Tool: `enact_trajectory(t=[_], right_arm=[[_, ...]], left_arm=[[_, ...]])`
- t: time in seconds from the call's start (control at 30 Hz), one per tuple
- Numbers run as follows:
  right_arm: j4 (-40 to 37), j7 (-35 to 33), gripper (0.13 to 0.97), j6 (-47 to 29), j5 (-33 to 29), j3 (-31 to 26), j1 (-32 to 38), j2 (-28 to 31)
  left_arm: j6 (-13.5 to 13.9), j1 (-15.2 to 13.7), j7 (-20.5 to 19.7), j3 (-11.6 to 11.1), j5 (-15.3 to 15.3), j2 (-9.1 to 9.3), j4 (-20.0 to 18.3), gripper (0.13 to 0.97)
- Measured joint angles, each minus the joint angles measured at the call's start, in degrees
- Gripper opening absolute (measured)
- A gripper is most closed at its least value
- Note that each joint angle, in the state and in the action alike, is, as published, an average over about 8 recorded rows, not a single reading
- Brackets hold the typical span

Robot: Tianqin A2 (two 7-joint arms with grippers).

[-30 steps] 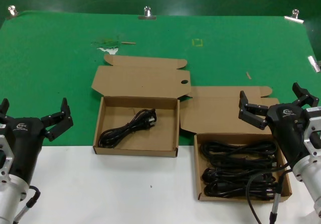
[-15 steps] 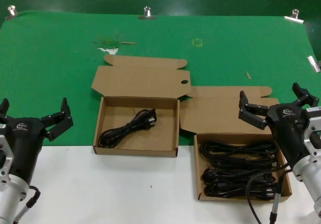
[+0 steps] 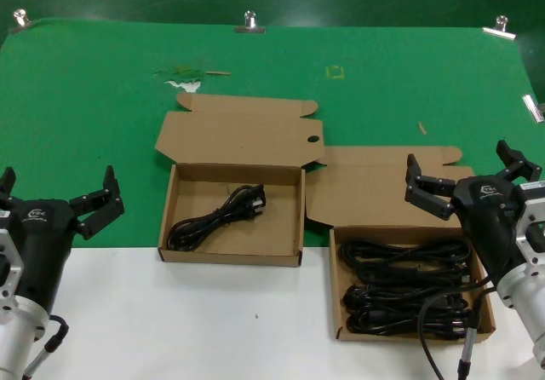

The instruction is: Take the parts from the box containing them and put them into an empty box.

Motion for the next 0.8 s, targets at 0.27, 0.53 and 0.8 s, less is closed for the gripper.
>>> enact_trajectory(t=[0.27,0.53,0.8], right_arm=[[0.0,0.0,0.966,0.0,0.0,0.0,0.0,0.0],[0.0,0.0,0.966,0.0,0.0,0.0,0.0,0.0],[0.0,0.0,0.966,0.0,0.0,0.0,0.0,0.0]], left_arm=[[0.0,0.0,0.0,0.0,0.0,0.0,0.0,0.966],[0.0,0.0,0.0,0.0,0.0,0.0,0.0,0.966],[0.0,0.0,0.0,0.0,0.0,0.0,0.0,0.966]])
